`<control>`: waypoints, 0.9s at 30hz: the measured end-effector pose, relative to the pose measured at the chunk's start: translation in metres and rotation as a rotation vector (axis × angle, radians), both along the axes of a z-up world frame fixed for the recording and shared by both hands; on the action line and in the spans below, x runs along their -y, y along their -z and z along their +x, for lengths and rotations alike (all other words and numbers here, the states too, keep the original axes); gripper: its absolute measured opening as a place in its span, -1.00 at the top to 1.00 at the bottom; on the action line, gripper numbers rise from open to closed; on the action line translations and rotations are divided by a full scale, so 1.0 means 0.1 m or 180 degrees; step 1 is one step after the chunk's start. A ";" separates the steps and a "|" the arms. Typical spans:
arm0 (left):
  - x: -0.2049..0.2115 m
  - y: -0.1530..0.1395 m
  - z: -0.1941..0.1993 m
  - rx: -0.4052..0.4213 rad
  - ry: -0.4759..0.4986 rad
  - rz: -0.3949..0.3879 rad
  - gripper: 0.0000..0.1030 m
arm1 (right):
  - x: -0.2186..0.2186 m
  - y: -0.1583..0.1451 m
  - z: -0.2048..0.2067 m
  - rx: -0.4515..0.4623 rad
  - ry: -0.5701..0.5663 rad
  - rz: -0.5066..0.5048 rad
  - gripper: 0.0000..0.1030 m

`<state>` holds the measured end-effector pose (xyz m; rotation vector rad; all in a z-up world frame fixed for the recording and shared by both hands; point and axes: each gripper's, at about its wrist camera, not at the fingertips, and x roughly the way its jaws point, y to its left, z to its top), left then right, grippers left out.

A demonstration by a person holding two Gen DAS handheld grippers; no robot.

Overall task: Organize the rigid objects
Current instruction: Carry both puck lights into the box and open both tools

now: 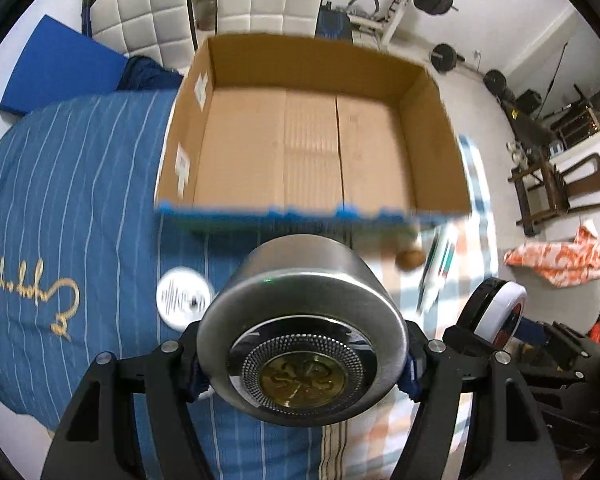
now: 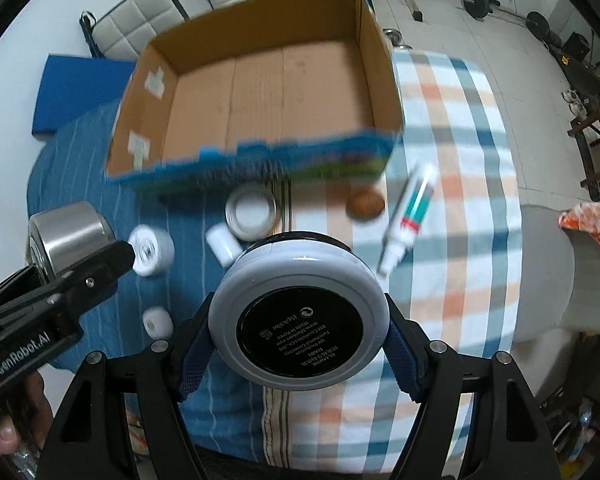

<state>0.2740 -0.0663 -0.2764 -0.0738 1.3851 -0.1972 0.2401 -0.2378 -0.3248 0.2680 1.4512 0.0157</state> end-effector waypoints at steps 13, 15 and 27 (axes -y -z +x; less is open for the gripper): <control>0.08 0.25 1.65 -0.0187 -0.0044 -0.0233 -0.33 | 0.12 0.13 1.58 0.0141 -0.0112 -0.0023 -0.49; 0.11 0.38 1.86 -0.0255 -0.0018 -0.0217 -0.33 | 0.10 0.23 1.83 0.0130 -0.0142 -0.0075 -0.49; 0.27 1.41 2.84 -0.0979 0.0031 -0.0216 -0.33 | 0.01 1.11 2.86 -0.0126 -0.0355 -0.0310 -0.49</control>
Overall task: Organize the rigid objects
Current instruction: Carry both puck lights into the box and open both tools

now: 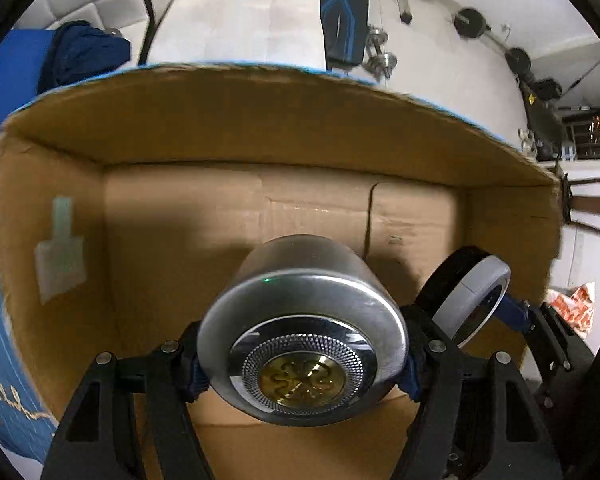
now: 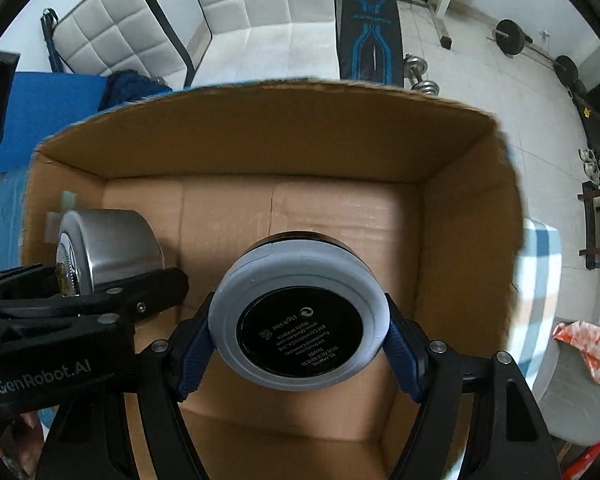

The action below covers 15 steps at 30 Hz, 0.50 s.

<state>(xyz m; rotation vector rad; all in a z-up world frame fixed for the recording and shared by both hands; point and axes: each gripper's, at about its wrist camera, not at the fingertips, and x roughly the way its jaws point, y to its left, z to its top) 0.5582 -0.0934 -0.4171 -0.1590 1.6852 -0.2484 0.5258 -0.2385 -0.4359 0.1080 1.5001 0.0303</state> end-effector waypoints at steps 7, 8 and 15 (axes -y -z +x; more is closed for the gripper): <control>0.09 0.28 0.14 -0.0171 0.0082 0.0222 -0.33 | -0.03 0.36 0.24 -0.0222 -0.0092 -0.0038 -0.50; 0.10 0.30 0.15 -0.0171 0.0096 0.0266 -0.33 | -0.03 0.40 0.26 -0.0243 -0.0112 -0.0070 -0.50; 0.16 0.31 0.15 -0.0195 0.0109 0.0413 -0.38 | 0.02 0.58 0.33 -0.0360 -0.0183 -0.0122 -0.50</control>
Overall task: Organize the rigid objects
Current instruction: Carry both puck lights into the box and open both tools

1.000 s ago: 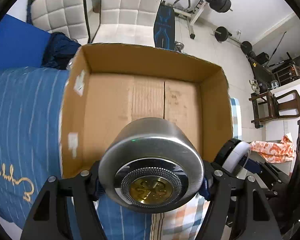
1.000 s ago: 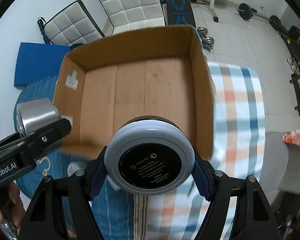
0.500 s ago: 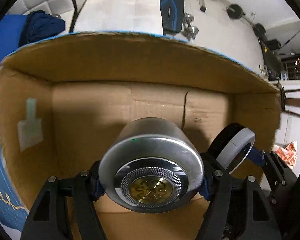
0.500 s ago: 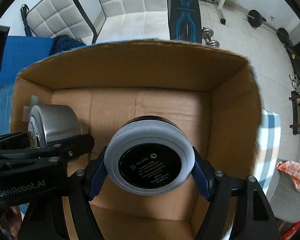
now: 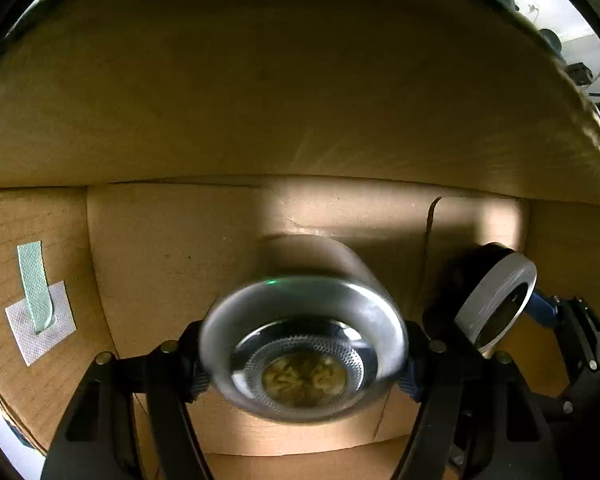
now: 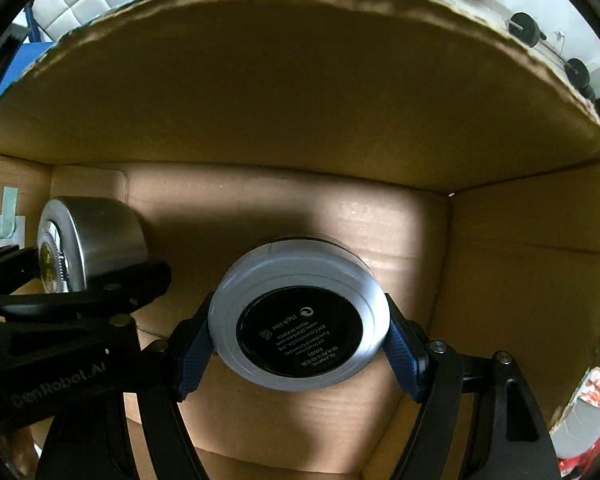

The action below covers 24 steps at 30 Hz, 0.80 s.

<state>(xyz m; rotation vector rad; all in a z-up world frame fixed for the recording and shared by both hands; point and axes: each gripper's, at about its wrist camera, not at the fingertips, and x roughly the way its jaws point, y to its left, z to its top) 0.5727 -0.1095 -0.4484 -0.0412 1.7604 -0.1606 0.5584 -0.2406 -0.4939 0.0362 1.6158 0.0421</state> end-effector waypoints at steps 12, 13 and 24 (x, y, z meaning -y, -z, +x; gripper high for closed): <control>-0.06 -0.35 -0.02 -0.0065 -0.0113 -0.0076 -0.45 | -0.01 0.03 0.10 -0.0215 -0.0016 0.0018 -0.63; -0.08 -0.42 -0.04 -0.0057 -0.0131 -0.0092 -0.46 | -0.01 0.01 0.08 -0.0217 -0.0012 0.0013 -0.65; -0.46 -1.02 -0.60 0.0302 -0.0243 0.0074 -0.71 | -0.03 -0.35 -0.28 -0.0039 0.0205 0.0060 -0.94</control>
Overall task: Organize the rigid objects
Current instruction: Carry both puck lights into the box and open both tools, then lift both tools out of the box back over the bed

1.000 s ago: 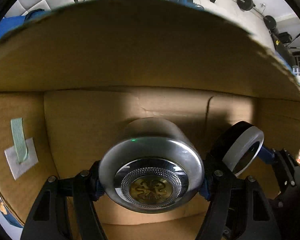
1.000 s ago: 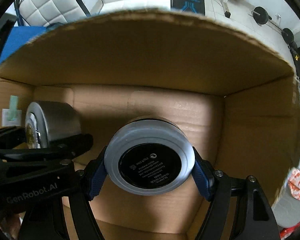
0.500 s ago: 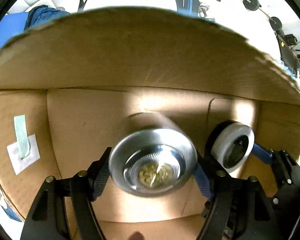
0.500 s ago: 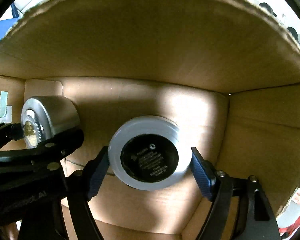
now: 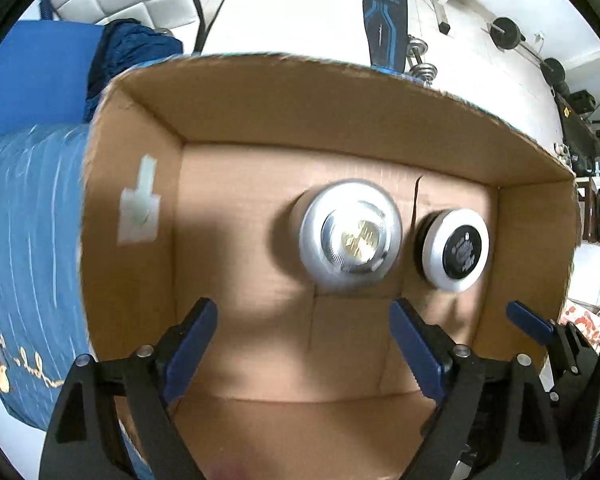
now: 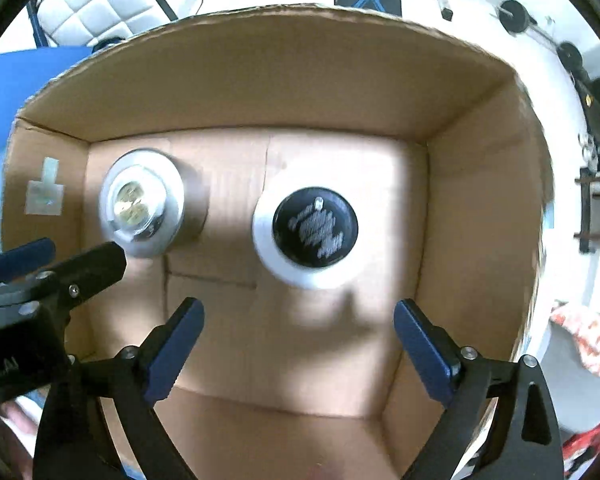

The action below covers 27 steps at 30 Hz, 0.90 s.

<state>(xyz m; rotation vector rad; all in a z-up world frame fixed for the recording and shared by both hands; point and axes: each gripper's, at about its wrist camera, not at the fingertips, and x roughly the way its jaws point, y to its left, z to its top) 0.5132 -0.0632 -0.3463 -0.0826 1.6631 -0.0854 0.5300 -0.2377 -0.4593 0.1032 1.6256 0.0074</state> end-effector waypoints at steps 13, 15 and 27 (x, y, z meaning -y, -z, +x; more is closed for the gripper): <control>-0.27 -0.67 -0.80 0.0723 -0.0053 0.0103 -0.71 | -0.09 -0.70 -0.88 0.0532 0.0176 -0.0136 -1.00; -0.26 -0.78 -0.93 0.0832 -0.0044 0.0096 -0.71 | -0.13 -0.81 -1.00 0.0596 0.0200 -0.0135 -1.00; -0.19 -1.28 -1.48 0.1351 0.0110 0.0096 -0.71 | -0.15 -1.60 -1.79 0.1058 0.0254 -0.0262 -1.00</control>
